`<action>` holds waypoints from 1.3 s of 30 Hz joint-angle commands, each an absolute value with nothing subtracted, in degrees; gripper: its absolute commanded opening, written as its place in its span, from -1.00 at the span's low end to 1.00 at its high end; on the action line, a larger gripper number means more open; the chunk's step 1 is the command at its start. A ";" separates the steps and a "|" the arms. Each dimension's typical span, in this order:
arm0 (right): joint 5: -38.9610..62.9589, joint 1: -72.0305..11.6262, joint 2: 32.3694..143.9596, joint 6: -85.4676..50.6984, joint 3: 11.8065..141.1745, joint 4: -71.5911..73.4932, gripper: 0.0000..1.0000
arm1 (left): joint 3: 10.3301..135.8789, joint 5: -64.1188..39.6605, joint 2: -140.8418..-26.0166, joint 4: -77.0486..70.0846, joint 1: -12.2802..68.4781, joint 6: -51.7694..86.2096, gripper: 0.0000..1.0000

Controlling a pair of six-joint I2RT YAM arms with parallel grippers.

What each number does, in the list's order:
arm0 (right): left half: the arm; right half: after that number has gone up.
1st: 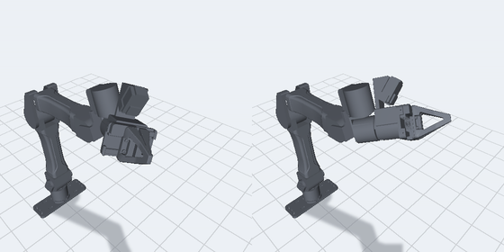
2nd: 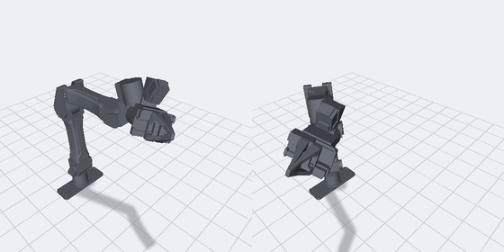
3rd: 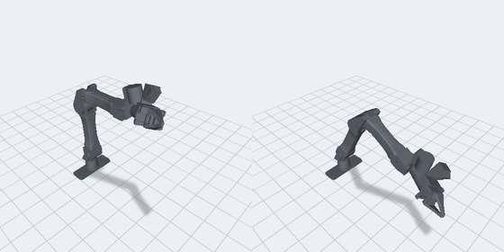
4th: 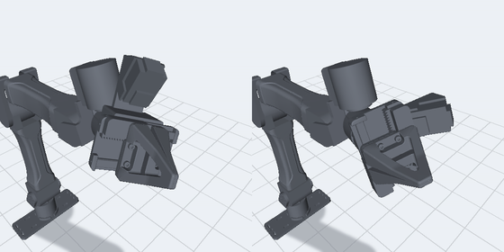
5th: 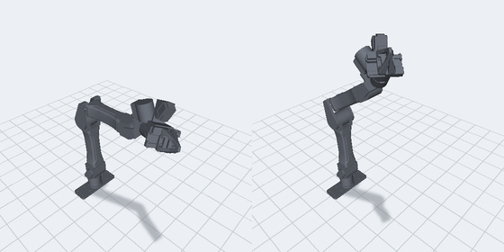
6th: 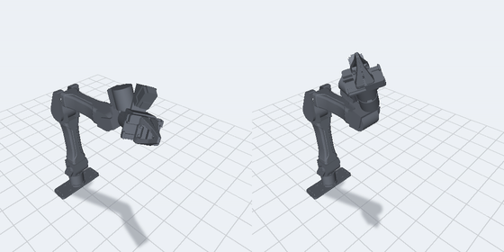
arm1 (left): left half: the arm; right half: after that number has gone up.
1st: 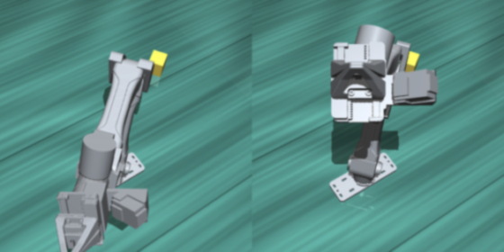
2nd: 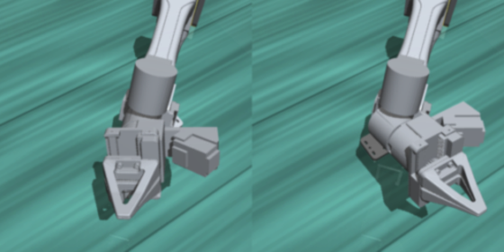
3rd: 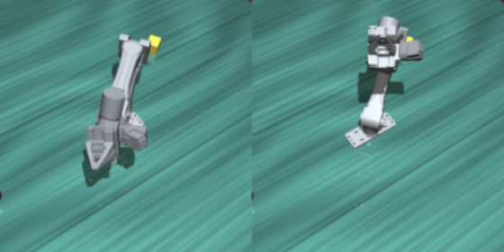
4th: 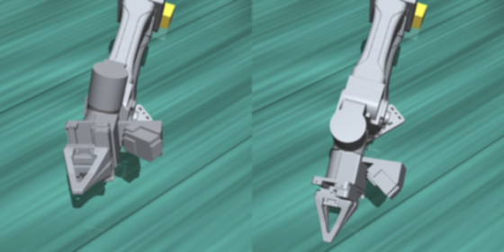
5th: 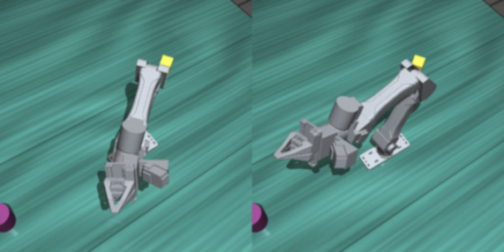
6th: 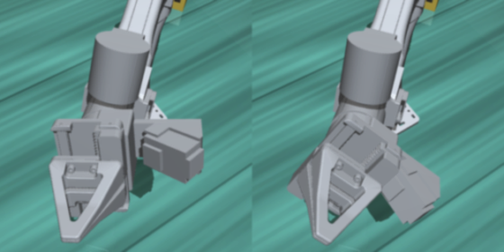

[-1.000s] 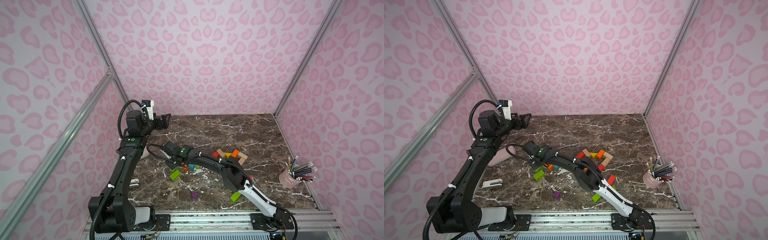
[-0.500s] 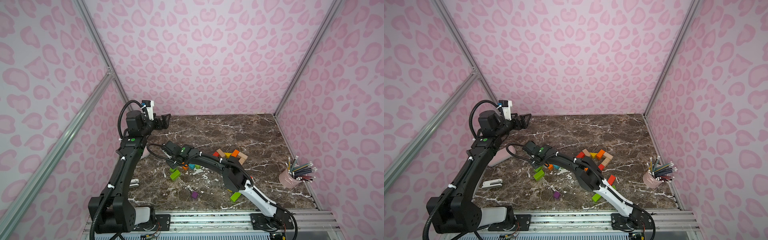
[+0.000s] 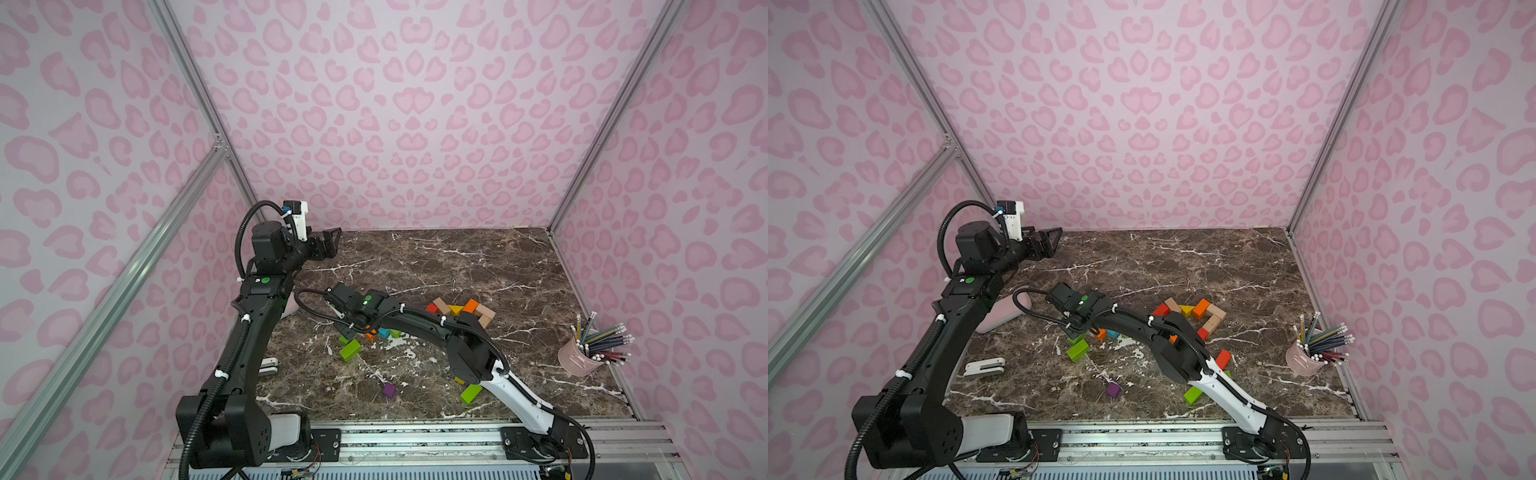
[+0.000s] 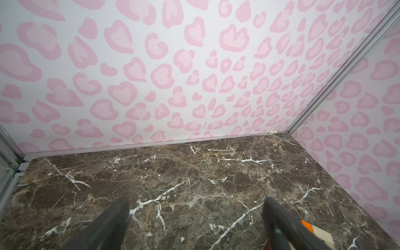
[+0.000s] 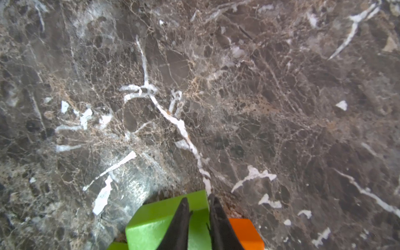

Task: Assemble a heart with building blocks
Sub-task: Assemble the building block at the center of the board.

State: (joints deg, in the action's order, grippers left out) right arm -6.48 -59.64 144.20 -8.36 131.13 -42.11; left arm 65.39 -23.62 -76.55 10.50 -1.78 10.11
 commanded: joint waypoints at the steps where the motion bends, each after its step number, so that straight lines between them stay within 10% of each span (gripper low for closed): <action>1: -7.47 -59.86 143.49 -7.82 131.18 -42.01 -0.56 | 65.31 -23.79 -76.20 8.94 -1.85 9.59 0.96; 39: -4.99 -60.03 144.98 -9.31 134.65 -40.62 -0.59 | 65.19 -23.62 -76.03 8.78 -1.85 9.49 0.95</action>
State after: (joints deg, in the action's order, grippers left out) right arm -4.80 -59.99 144.55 -8.75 133.49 -40.38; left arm 65.23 -23.59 -76.34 10.50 -1.78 9.93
